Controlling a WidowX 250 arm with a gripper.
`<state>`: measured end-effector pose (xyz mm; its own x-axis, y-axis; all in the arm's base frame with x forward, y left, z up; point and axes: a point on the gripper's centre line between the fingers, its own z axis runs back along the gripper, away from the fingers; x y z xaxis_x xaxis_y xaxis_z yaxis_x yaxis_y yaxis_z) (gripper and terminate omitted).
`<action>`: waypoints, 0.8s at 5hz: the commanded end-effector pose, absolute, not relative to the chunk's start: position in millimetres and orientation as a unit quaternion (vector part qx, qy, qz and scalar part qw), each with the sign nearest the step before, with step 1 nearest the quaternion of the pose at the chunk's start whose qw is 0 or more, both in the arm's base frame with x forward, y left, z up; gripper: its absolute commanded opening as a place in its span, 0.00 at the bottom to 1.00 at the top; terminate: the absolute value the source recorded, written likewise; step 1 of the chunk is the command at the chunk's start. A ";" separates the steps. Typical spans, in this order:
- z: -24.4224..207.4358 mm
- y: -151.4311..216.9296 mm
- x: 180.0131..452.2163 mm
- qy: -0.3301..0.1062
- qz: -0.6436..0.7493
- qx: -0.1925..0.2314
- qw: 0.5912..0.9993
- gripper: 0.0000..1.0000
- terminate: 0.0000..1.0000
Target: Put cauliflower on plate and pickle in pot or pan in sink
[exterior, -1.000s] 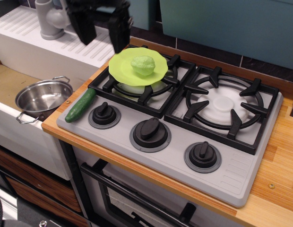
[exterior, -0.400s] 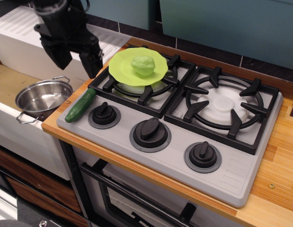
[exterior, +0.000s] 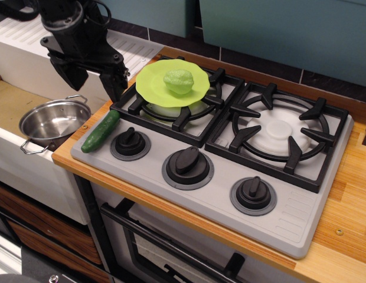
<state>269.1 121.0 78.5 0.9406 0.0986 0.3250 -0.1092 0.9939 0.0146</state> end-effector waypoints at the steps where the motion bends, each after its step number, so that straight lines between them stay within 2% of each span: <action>1: 64.3 128.2 274.1 -0.193 0.054 0.005 0.980 1.00 0.00; 4: 39.9 141.1 263.6 -0.210 0.056 -0.034 0.976 1.00 0.00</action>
